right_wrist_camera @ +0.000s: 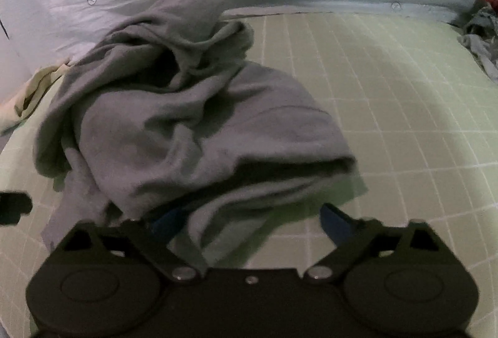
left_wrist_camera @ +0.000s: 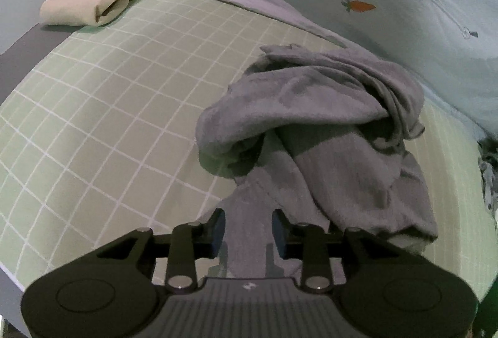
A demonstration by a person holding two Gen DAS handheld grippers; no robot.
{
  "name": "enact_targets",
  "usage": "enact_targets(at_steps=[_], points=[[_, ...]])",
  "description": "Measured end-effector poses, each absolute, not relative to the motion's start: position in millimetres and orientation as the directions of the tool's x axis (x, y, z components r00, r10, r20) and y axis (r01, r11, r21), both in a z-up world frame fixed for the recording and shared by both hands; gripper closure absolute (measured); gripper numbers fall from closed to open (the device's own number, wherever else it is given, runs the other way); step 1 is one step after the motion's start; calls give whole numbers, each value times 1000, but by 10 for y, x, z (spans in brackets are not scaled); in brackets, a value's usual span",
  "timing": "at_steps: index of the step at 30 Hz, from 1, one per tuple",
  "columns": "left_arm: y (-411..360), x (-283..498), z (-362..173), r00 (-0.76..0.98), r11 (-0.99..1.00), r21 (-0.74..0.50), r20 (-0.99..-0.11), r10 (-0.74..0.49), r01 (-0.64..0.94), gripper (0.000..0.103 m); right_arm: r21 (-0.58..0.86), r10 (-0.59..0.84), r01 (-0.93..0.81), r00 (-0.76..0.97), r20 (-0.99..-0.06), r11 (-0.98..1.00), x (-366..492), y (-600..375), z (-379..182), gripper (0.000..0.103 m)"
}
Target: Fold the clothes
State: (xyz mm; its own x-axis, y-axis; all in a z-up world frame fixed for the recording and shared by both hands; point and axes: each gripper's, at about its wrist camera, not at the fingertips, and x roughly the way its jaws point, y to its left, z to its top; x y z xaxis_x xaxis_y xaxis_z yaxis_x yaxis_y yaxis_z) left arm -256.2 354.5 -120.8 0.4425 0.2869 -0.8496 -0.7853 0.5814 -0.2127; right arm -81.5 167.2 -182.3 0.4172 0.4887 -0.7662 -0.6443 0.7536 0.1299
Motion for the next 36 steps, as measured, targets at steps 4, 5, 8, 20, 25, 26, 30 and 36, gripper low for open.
enact_targets(at_steps=[4, 5, 8, 20, 25, 26, 30, 36], points=[[3556, -2625, -1132, 441, 582, -200, -842, 309, -788, 66, 120, 497, -659, 421, -759, 743, -773, 1724, -1797, 48], [3568, -2639, -1114, 441, 580, -198, -841, 314, -790, 66, 125, 493, -650, 423, -760, 750, -759, 1709, -1769, 54], [3686, -2662, -1057, 441, 571, -192, -833, 335, -798, 66, 105, 457, -607, 461, -761, 787, -594, 1625, -1743, 62], [4115, -2489, -1165, 432, 542, -209, -841, 325, -814, 58, -73, 314, -489, 659, -683, 869, -114, 1704, -1221, 44], [4317, -2294, -1205, 424, 559, -191, -846, 323, -807, 51, -70, 496, -669, 612, -616, 740, -319, 2197, -1042, 36], [4347, -2253, -1206, 424, 567, -187, -846, 322, -802, 51, -78, 516, -697, 597, -614, 713, -324, 2317, -1050, 32], [4400, -2144, -1212, 426, 591, -178, -849, 313, -787, 50, -198, 516, -746, 601, -611, 635, -312, 2777, -1148, 34], [4458, -2092, -1223, 421, 577, -178, -849, 319, -797, 50, -217, 598, -818, 546, -587, 533, -78, 3078, -992, 89]])
